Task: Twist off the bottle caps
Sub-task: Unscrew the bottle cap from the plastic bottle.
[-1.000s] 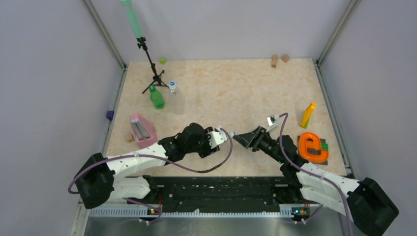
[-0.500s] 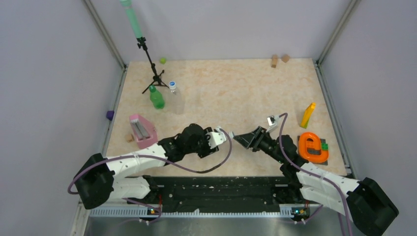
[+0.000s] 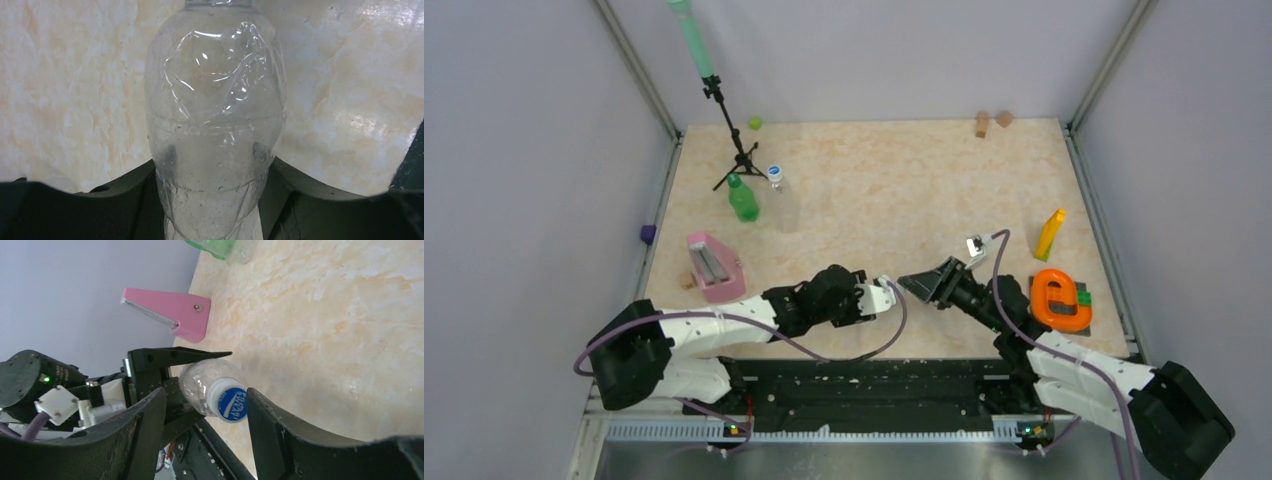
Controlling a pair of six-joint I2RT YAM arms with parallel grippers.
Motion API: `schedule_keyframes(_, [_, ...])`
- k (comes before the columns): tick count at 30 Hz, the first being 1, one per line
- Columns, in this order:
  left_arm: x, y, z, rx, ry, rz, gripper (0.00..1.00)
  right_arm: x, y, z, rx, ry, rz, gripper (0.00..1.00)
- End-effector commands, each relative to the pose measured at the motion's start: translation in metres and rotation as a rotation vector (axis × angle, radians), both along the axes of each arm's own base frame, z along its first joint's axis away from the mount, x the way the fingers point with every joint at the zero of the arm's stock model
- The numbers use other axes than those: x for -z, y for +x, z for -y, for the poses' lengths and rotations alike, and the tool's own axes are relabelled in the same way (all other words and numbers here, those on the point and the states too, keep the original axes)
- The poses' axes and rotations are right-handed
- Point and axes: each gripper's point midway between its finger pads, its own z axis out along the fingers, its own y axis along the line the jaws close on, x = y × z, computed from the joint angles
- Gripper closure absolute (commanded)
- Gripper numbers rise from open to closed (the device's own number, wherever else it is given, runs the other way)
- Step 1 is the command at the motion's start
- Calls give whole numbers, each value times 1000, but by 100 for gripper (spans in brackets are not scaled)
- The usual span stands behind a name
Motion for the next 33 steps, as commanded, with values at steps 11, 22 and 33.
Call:
schedule_keyframes(11, [-36, 13, 10, -10, -136, 135, 100, -15, 8, -4, -1, 24, 23, 42])
schedule_keyframes(22, [-34, 11, 15, 0, -147, 113, 100, -21, 4, -15, -60, 75, 30, 52])
schedule_keyframes(33, [-31, 5, 11, 12, -143, 101, 100, -14, 6, -11, -39, 73, 30, 62])
